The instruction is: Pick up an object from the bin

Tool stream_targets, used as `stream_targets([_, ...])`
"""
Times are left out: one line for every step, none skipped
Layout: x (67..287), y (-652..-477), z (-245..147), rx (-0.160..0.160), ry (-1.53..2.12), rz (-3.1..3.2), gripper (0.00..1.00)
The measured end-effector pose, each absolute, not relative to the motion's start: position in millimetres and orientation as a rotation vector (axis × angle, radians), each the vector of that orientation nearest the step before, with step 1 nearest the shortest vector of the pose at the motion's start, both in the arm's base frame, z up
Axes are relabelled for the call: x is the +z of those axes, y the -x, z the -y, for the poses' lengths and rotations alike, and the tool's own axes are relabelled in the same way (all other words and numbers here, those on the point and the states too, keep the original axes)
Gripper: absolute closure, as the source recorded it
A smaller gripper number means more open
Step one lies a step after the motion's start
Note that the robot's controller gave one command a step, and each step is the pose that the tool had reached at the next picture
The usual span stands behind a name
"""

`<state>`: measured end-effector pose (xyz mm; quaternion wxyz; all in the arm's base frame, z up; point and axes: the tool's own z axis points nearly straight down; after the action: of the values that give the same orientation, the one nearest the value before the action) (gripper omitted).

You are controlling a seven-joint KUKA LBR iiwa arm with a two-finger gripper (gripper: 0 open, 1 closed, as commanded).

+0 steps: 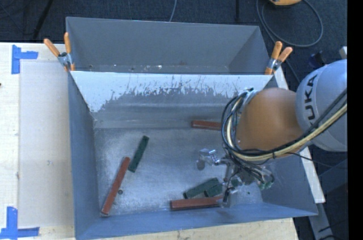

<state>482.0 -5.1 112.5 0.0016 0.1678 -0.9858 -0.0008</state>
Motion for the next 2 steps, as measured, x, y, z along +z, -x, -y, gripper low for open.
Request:
stream_targets([71.5, -477.8, -32.0, -0.001, -0.626, 3.081, 1.00])
stream_targets([71.5, -477.8, -31.9, -0.001, -0.624, 3.081, 1.00])
